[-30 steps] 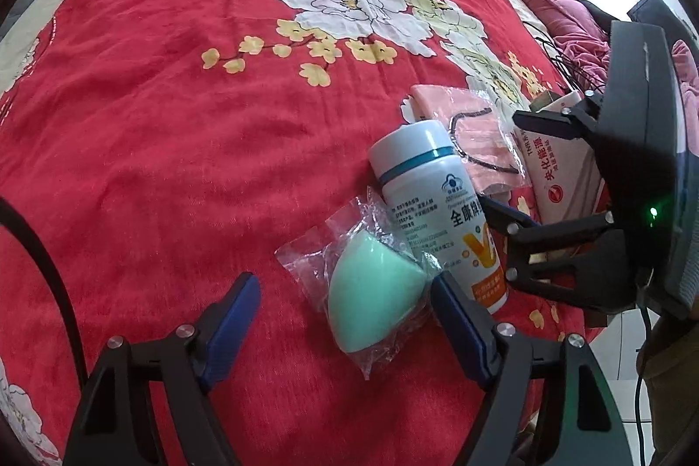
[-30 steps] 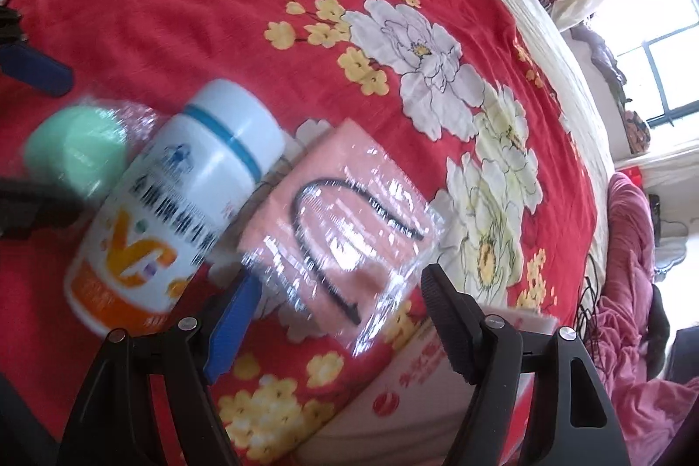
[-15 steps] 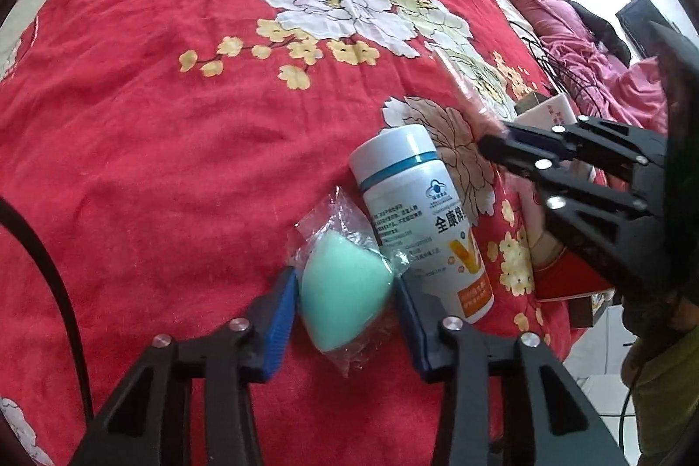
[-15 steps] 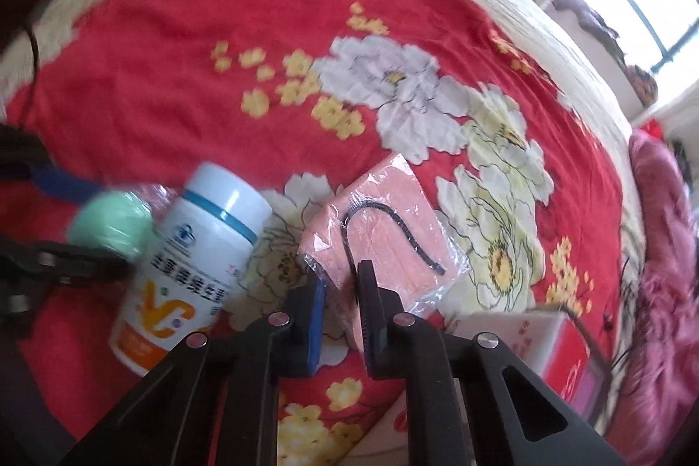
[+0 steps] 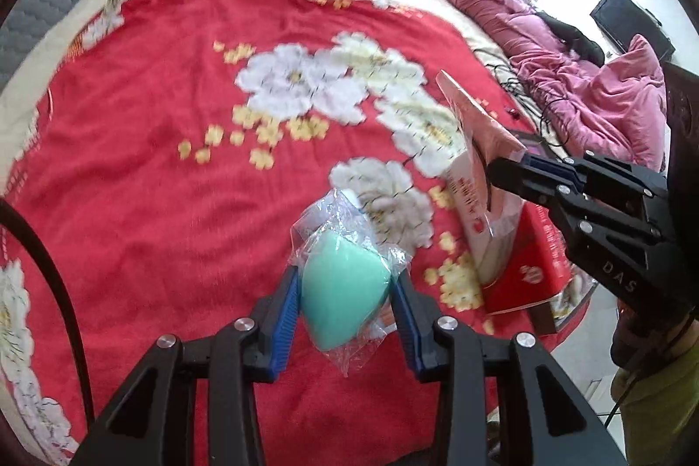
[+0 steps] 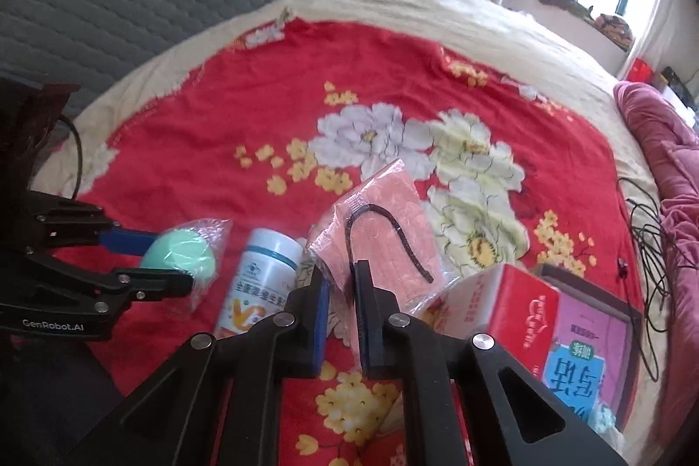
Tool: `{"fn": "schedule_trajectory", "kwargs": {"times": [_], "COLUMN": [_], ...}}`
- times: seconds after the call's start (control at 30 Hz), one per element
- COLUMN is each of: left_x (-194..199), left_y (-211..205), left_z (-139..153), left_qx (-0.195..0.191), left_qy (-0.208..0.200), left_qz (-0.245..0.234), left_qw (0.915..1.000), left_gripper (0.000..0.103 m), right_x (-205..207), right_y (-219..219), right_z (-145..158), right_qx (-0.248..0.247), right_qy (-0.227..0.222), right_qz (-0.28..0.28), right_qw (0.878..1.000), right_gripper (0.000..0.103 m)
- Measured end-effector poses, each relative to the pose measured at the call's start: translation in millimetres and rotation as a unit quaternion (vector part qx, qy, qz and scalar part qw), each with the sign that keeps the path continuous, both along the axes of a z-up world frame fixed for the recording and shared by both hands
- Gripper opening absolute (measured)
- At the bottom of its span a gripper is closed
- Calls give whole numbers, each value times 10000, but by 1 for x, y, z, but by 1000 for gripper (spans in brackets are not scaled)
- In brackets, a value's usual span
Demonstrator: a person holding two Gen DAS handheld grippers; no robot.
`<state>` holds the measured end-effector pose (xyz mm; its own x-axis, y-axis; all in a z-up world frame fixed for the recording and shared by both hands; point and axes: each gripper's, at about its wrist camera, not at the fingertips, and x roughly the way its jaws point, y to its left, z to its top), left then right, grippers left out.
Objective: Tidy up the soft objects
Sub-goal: 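Carry the green sponge and pink towel bag with both tools over the pink tray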
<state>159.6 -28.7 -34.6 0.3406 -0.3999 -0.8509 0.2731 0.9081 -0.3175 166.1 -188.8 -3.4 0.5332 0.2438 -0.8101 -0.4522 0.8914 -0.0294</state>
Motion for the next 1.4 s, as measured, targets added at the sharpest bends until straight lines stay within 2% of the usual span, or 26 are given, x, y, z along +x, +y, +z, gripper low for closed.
{"fn": "schedule_trajectory", "kwargs": {"times": [0.27, 0.53, 0.77, 1.1, 1.4], "left_x": [-18, -40, -54, -69, -70], "left_y": [-24, -71, -117, -204, -274], "left_z": [39, 71, 86, 80, 53], "left_qx": [206, 310, 293, 284, 521], "left_qy": [-348, -684, -819, -754, -615], "left_qz": [-200, -590, -889, -1569, -2007], "left_qw": [9990, 9954, 9922, 9843, 9763], "left_gripper": [41, 41, 41, 41, 41], "right_x": [-30, -68, -108, -158, -176], "right_y": [-21, -80, -136, -228, -275], "right_z": [40, 63, 80, 84, 71], "right_qx": [64, 192, 186, 140, 43], "right_qy": [-405, -581, -795, -860, -746], "right_qz": [-249, -752, -1217, -2005, -2333], "right_qw": [9988, 9953, 9892, 9758, 9695], "right_gripper": [11, 11, 11, 11, 11]}}
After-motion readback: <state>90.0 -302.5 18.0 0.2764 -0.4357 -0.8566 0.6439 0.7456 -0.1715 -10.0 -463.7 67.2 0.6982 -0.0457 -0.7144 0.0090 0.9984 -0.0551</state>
